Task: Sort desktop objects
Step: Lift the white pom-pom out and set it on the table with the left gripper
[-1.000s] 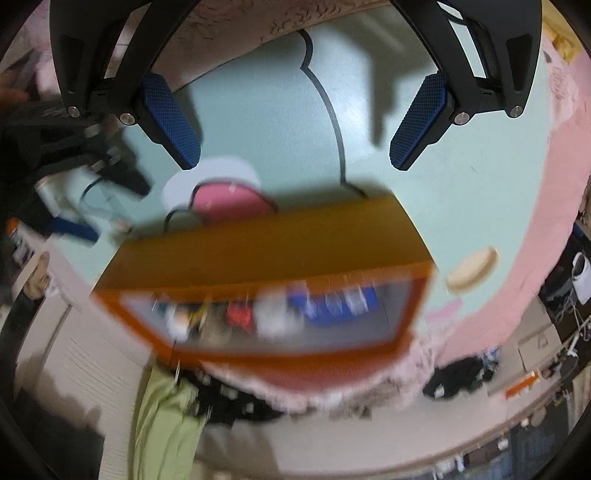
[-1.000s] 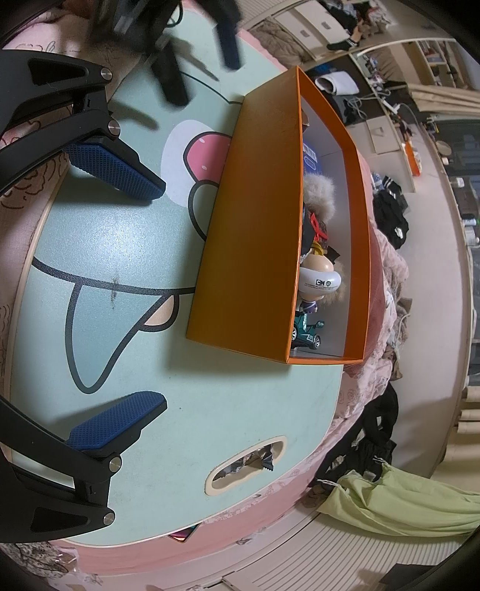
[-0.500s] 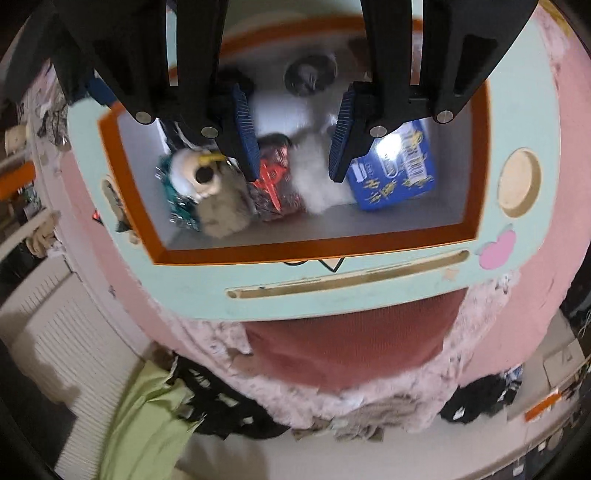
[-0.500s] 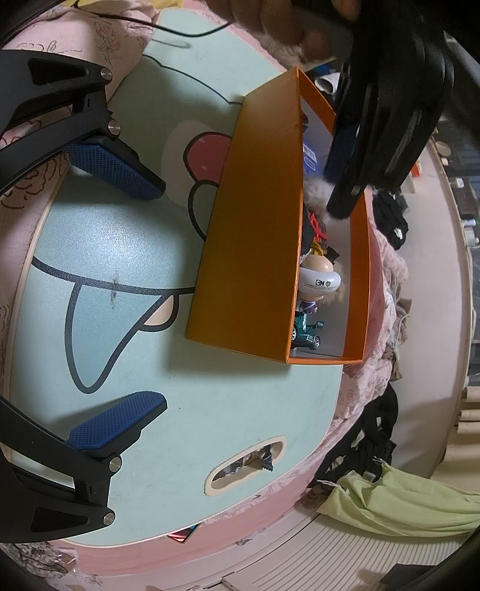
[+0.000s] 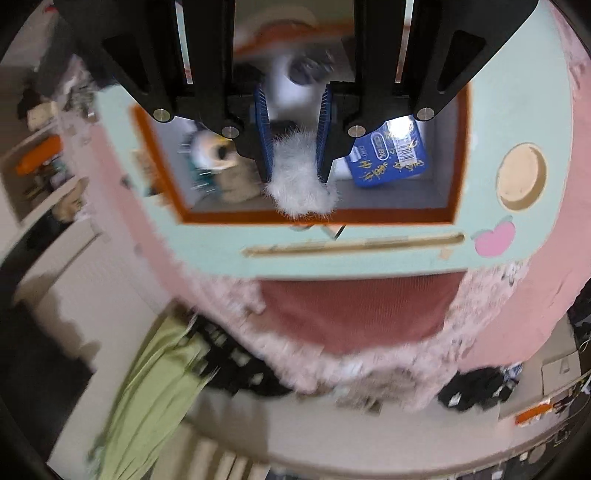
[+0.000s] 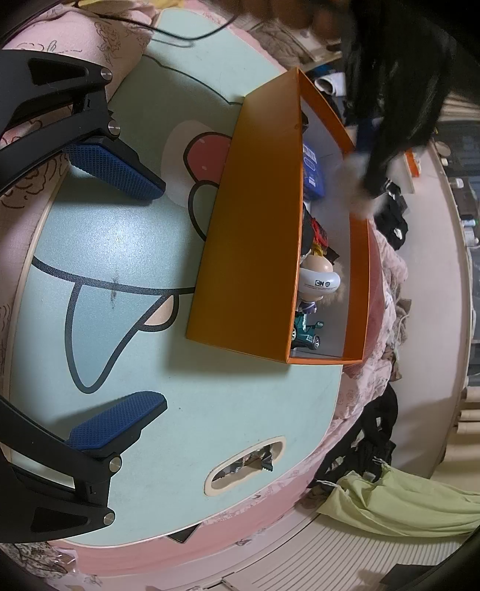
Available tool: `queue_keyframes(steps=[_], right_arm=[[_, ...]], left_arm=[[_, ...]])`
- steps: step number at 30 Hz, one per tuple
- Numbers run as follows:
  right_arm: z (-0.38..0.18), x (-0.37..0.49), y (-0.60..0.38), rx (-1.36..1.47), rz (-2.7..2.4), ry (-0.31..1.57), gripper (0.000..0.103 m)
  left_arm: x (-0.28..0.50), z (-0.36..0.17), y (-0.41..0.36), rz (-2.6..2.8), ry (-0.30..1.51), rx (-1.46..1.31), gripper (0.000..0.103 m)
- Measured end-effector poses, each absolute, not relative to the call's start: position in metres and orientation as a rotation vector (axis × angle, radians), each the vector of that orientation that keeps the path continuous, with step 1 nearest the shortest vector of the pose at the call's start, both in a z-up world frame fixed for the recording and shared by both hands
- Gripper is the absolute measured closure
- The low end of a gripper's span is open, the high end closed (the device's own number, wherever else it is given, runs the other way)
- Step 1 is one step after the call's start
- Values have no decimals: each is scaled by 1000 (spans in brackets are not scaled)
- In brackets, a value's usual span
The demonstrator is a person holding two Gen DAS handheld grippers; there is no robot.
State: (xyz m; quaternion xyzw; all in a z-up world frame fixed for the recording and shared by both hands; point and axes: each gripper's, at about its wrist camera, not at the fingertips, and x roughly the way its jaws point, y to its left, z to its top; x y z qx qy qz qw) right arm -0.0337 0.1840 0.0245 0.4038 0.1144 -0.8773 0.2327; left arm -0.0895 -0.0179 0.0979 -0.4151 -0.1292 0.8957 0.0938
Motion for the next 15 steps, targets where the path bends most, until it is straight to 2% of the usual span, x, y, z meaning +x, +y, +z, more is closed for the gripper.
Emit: queue_keyframes(steps=[5, 12, 15], right_arm=[[22, -33, 185, 1108, -2410, 314, 0], [21, -32, 186, 1107, -2410, 314, 0], [21, -32, 186, 1106, -2410, 314, 0]], left_arm=[[-22, 127, -11, 2600, -353, -1062, 80], [1, 64, 6, 2501, -271, -1212, 79], [-10, 46, -1, 2505, -317, -1251, 78]])
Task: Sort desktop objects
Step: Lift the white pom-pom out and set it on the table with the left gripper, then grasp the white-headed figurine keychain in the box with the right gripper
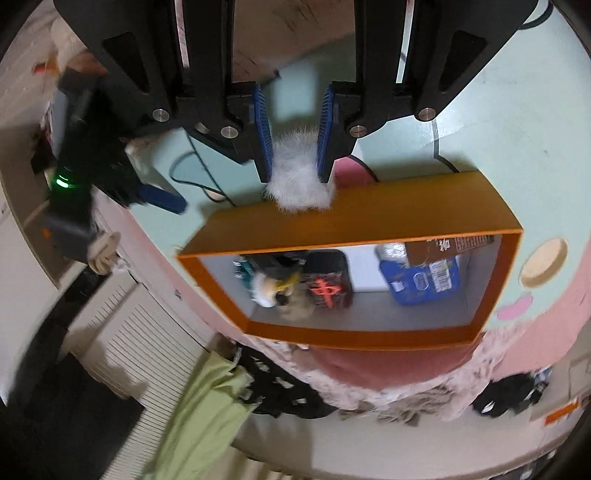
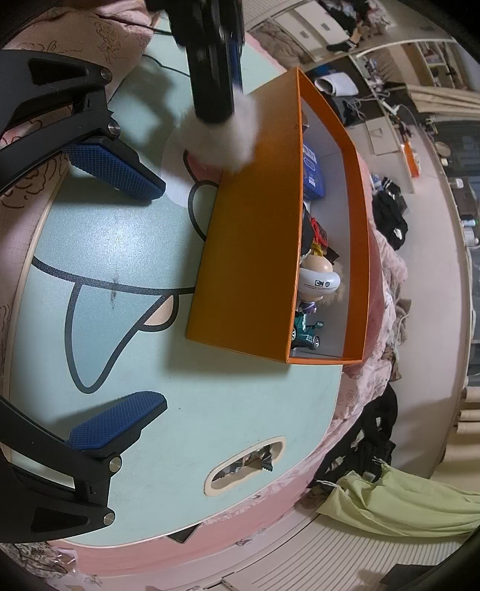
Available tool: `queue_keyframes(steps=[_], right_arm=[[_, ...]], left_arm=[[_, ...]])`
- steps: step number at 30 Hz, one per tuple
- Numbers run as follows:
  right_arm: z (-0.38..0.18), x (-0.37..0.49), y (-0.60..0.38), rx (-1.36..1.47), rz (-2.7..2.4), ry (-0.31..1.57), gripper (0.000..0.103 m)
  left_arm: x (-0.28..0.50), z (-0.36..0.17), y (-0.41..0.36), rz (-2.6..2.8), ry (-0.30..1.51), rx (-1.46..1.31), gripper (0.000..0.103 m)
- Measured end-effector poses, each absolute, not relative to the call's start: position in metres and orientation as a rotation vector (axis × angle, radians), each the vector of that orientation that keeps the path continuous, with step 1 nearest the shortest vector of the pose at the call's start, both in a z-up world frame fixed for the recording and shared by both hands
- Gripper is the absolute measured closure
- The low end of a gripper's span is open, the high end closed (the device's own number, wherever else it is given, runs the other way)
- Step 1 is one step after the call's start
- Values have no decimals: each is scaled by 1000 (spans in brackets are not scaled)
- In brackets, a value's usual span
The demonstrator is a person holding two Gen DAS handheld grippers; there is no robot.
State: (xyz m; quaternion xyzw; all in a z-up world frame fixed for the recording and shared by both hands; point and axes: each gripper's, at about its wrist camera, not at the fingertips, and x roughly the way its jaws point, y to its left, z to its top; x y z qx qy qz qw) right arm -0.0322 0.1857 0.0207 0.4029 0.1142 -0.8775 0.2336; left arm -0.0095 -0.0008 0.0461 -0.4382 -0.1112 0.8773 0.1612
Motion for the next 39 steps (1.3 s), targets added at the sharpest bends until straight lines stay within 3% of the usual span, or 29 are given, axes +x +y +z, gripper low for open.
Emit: queue_keyframes(steps=[2, 4, 6, 7, 13, 14, 17, 24, 32, 39], right_arm=[[20, -32, 186, 1106, -2410, 313, 0], [20, -32, 186, 1106, -2410, 314, 0], [20, -31, 186, 1106, -2410, 314, 0], [20, -31, 186, 1106, -2410, 313, 0], [20, -29, 186, 1105, -2410, 313, 0], [19, -28, 187, 1105, -2411, 315, 0], [18, -25, 191, 1105, -2411, 310, 0], [21, -28, 196, 1085, -2399, 256, 1], [88, -28, 200, 908, -2300, 44, 39], [93, -97, 151, 1109, -2267, 46, 51]], left_arm=[[-10, 47, -6, 2541, -345, -1241, 77], [-2, 51, -14, 2584, -352, -1203, 64], [11, 58, -16, 2622, -292, -1170, 26], [19, 59, -15, 2641, -234, -1169, 21], [30, 20, -3, 2607, 20, -1362, 20], [28, 15, 2, 2670, 100, -1366, 10], [22, 13, 2, 2664, 62, -1407, 0], [24, 11, -1, 2662, 53, -1400, 0], [27, 10, -1, 2661, 55, -1395, 0], [27, 10, 0, 2659, 57, -1394, 0]])
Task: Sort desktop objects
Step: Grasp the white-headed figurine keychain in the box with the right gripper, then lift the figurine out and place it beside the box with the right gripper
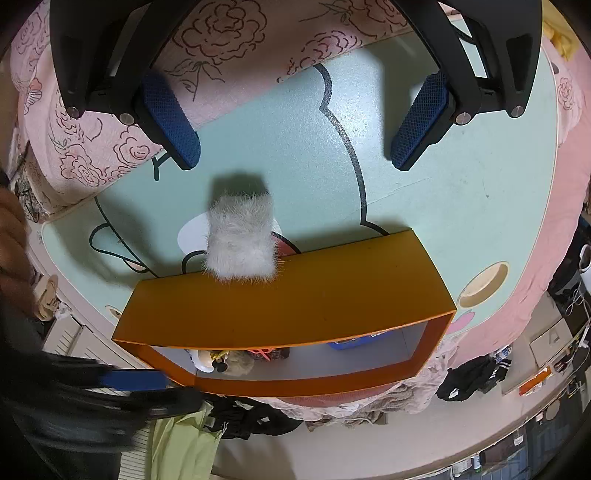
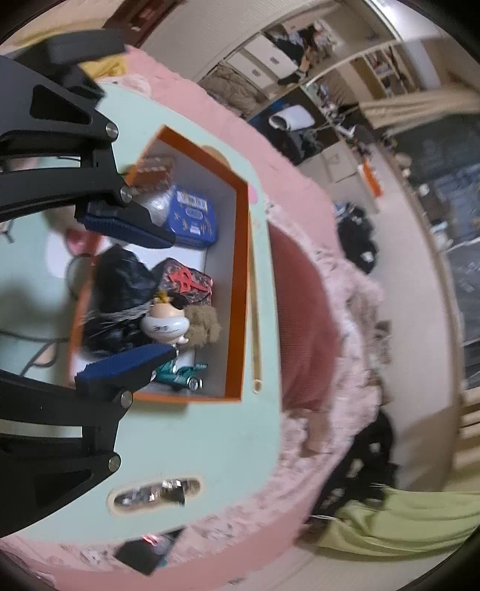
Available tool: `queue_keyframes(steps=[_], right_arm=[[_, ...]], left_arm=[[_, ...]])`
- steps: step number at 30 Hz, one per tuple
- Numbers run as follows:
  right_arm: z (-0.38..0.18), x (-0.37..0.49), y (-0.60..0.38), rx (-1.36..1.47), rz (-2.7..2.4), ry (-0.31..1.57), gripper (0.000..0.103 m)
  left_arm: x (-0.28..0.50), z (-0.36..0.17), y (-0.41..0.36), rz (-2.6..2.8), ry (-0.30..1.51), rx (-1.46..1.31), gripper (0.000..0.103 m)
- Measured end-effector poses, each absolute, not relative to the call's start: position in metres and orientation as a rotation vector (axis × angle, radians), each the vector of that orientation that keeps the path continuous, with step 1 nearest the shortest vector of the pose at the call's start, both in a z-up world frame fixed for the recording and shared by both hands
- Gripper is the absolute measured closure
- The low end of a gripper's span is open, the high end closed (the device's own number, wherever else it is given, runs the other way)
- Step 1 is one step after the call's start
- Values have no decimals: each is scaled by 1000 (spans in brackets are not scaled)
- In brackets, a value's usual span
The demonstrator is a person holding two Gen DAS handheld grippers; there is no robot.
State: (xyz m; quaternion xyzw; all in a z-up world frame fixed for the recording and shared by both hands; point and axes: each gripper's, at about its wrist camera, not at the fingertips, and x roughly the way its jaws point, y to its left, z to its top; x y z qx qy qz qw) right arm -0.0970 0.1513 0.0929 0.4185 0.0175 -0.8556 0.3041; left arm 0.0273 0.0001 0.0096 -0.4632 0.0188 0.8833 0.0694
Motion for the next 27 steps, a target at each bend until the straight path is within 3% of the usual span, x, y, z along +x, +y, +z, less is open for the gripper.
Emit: queue_keyframes(steps=[6, 11, 16, 27], right_arm=[[66, -122, 122, 1245, -2290, 246, 52], [53, -120, 110, 1222, -2348, 431, 67], [61, -120, 127, 1157, -2335, 281, 71], [149, -58, 198, 792, -2332, -41, 71]], left_arm=[[28, 9, 1, 2660, 62, -1393, 0], [29, 10, -1, 2659, 60, -1391, 0], [30, 10, -1, 2656, 62, -1390, 0], [31, 9, 0, 2654, 65, -1388, 0]])
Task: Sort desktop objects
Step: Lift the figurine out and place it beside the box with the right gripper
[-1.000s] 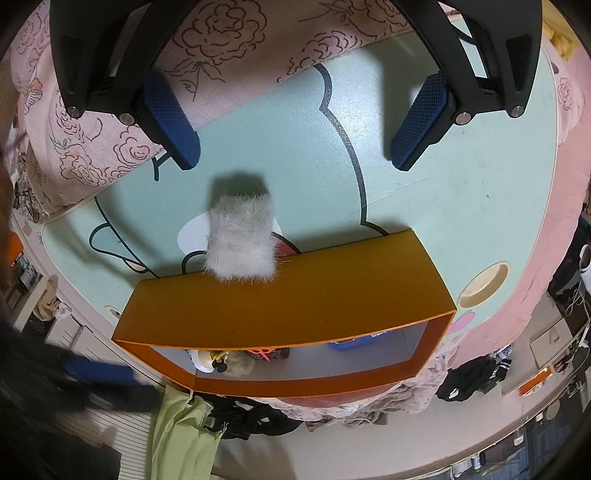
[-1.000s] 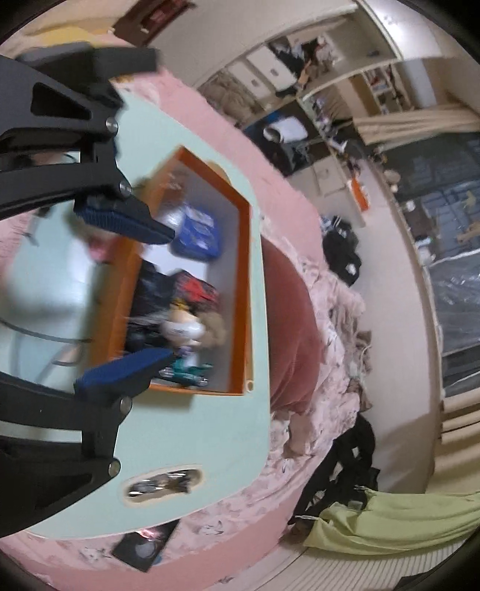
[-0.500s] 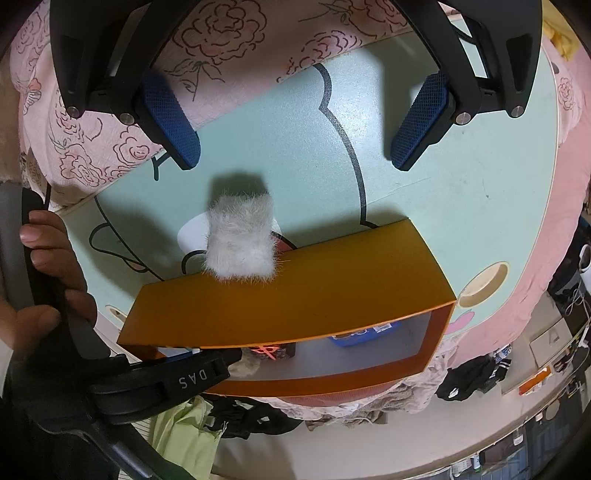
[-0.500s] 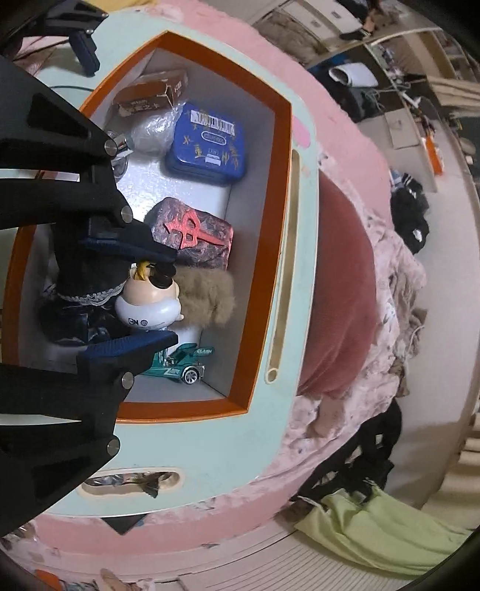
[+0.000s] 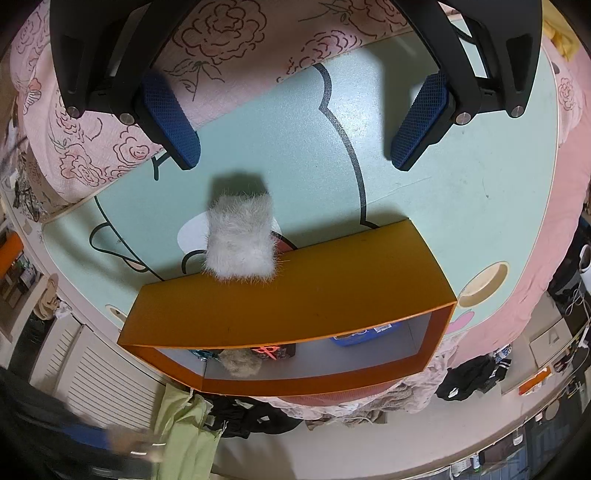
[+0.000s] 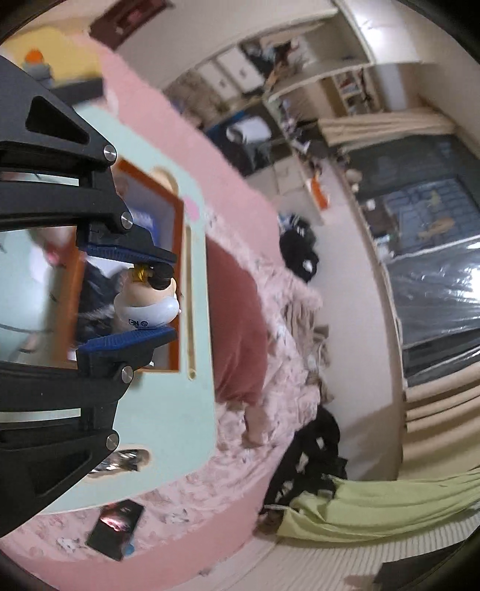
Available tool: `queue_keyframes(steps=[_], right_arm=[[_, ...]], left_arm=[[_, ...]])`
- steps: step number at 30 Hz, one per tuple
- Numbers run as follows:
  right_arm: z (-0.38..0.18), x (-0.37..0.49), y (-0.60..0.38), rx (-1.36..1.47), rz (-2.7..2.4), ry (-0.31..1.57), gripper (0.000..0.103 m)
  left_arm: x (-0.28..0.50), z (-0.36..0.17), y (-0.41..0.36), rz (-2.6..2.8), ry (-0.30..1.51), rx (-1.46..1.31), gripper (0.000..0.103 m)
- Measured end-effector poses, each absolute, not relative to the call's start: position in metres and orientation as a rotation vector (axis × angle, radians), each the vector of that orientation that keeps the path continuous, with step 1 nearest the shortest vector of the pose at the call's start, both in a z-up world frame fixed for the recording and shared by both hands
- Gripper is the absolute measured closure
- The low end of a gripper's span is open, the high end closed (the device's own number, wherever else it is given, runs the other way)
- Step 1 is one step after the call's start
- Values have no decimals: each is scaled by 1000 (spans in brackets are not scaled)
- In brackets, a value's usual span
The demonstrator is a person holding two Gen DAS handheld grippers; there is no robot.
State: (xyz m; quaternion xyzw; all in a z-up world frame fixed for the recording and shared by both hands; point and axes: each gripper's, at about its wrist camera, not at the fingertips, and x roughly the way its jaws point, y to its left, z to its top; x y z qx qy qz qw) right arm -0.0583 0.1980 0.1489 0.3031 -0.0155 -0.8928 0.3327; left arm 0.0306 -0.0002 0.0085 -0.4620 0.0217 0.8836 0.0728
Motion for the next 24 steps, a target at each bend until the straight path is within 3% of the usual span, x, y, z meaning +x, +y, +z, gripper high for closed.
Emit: queue_keyframes(steps=[8, 12, 13, 16, 20, 23, 24], right_arm=[[57, -34, 199, 1048, -2146, 8, 71], [39, -36, 187, 1057, -2142, 16, 70], [41, -36, 187, 1032, -2175, 25, 66], [44, -32, 200, 993, -2228, -10, 2], [33, -25, 217, 1013, -2263, 8, 1], [13, -8, 202, 970, -2369, 362, 0], [12, -7, 203, 949, -2360, 360, 0]], left_arm=[[32, 7, 0, 2652, 67, -1386, 0], [32, 7, 0, 2652, 68, -1385, 0], [32, 7, 0, 2652, 68, -1385, 0], [32, 7, 0, 2651, 70, -1385, 0], [32, 6, 0, 2650, 70, -1384, 0], [33, 6, 0, 2652, 76, -1385, 0], [34, 7, -1, 2650, 79, -1387, 0]])
